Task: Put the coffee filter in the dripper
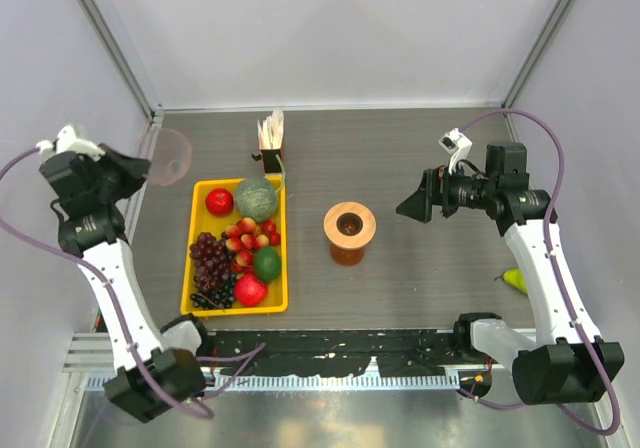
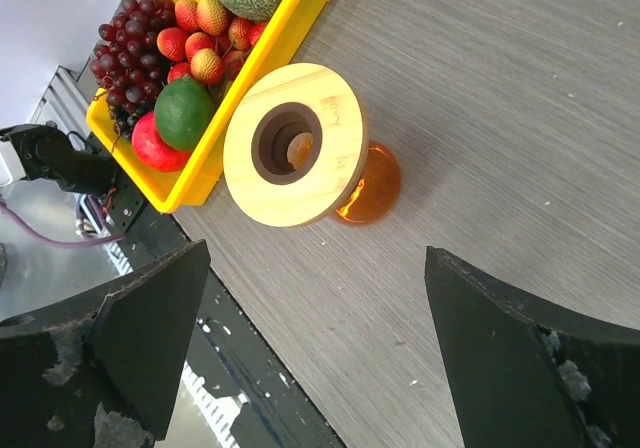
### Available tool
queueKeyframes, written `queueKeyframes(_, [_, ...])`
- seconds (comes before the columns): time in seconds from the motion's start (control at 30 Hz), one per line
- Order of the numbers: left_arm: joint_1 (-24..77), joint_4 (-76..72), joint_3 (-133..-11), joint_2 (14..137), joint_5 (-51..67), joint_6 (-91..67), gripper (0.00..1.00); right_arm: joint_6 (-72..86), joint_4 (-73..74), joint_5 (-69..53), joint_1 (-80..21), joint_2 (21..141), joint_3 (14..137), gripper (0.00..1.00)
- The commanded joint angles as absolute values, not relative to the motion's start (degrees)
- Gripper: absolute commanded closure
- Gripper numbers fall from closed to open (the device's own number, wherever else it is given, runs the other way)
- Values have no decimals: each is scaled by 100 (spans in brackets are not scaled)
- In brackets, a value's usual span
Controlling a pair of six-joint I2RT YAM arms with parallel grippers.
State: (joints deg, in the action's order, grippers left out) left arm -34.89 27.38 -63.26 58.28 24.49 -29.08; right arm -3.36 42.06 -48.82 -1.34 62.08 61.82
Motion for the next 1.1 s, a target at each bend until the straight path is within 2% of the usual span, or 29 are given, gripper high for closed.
queueKeyframes(0.0, [-2131,3893,-7065,5494,2857,-2760,100,-623,4140,-4650,-132,5846,6451,4])
queueKeyframes(0.17, [163,4165,-7601,5861,2523,-2243,100,-1036,4376,-4675,-149,5634,6416,5])
queueKeyframes(0.37, [1826,4535,-8077,6828,2925,-1908,100,-1204,4517,-4817,-149,5458,6232,4])
queueKeyframes(0.5, [2424,4885,-8708,7635,3541,-1723,100,-1204,4526,-4799,-141,5353,6117,5])
queueKeyframes(0.7, [2996,5001,-9456,8349,3525,-1687,100,-1152,4491,-4825,-141,5274,6100,5])
queueKeyframes(1.07, [3515,4615,-9633,8956,3278,-1626,98,-1002,4333,-4764,-141,5142,5941,5])
